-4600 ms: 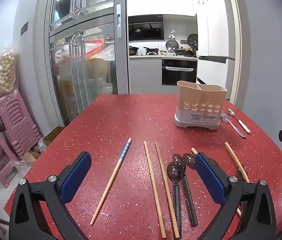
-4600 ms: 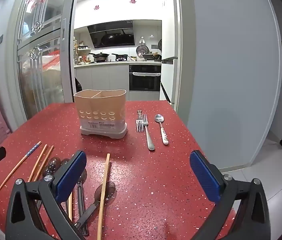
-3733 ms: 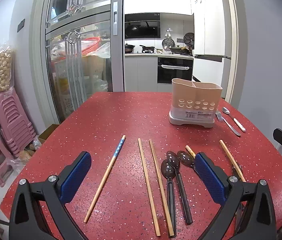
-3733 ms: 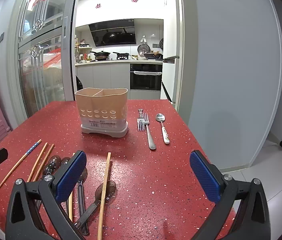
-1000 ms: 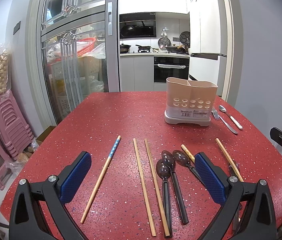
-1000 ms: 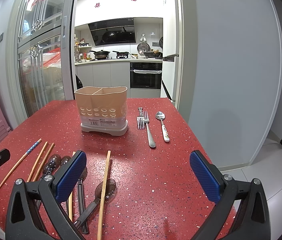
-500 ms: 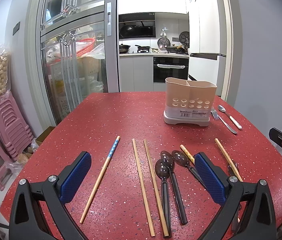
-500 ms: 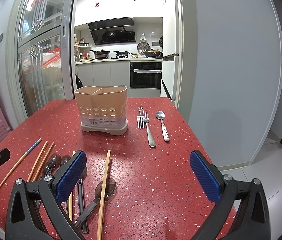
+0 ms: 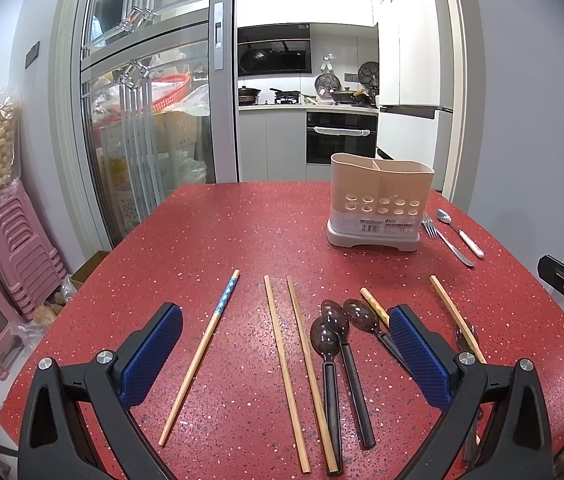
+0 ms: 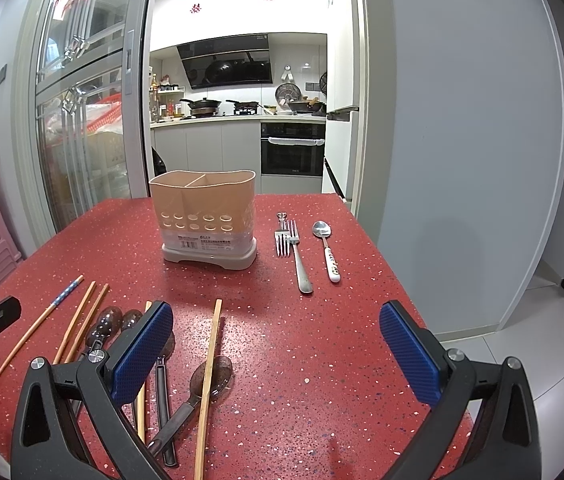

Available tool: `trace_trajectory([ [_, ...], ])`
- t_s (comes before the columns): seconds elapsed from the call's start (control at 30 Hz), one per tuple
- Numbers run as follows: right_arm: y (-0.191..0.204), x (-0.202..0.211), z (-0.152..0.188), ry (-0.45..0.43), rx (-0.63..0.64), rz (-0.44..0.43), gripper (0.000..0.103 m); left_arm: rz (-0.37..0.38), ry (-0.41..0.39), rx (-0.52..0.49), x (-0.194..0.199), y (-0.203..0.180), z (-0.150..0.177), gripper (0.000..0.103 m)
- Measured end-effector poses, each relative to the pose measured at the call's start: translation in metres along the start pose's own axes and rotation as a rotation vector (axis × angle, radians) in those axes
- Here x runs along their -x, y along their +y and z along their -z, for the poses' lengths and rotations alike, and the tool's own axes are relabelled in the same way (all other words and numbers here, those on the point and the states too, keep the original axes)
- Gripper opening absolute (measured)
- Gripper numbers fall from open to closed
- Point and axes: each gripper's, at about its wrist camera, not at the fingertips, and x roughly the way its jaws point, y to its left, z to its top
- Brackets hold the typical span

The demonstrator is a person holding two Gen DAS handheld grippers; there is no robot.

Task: Organize utensils
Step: 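Close the left gripper on the blue-patterned chopstick while the right gripper grasps a plain chopstick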

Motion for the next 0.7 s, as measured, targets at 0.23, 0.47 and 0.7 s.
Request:
trace_trajectory([
  [0.23,0.001,-0.002,-0.001,0.017,0.004,-0.010,0.103,0.005,0.013,0.002,-0.004,0.006,0.000,0.103],
  [0.47,-0.003,-0.018,-0.006,0.101,-0.012,-0.068,0.103,-0.007,0.050,-0.011,-0.018,0.011,-0.001,0.103],
  [0.7,-0.002,-0.049,-0.013,0.240,-0.002,-0.151,0.103,-0.059,0.137,-0.011,-0.047,0.029,-0.005,0.103],
])
